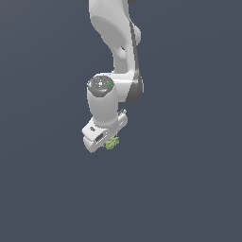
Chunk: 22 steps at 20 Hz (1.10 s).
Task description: Pick up the object and move it to a goal position.
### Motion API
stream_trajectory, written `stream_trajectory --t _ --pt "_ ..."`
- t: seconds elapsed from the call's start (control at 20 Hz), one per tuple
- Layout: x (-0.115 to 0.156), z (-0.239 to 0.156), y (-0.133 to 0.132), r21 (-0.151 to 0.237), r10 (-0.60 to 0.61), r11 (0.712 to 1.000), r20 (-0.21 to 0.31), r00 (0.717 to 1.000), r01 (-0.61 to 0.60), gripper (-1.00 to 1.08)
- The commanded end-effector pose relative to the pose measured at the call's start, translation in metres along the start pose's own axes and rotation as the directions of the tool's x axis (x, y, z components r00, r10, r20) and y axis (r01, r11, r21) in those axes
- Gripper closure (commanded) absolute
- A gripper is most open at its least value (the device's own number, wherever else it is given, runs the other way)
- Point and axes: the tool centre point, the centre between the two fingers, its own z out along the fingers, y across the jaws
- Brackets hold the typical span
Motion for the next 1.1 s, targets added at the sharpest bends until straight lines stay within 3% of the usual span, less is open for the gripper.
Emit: stream_trajectory --t 0.0,1.05 --pt "-0.011 -0.027 0.002 -0.001 0.0 1.0 -0.001 1.0 0.0 1.08" --pt "-0.098 -0.256 0.021 0.0 -0.001 1.0 -0.003 1.0 0.001 1.08"
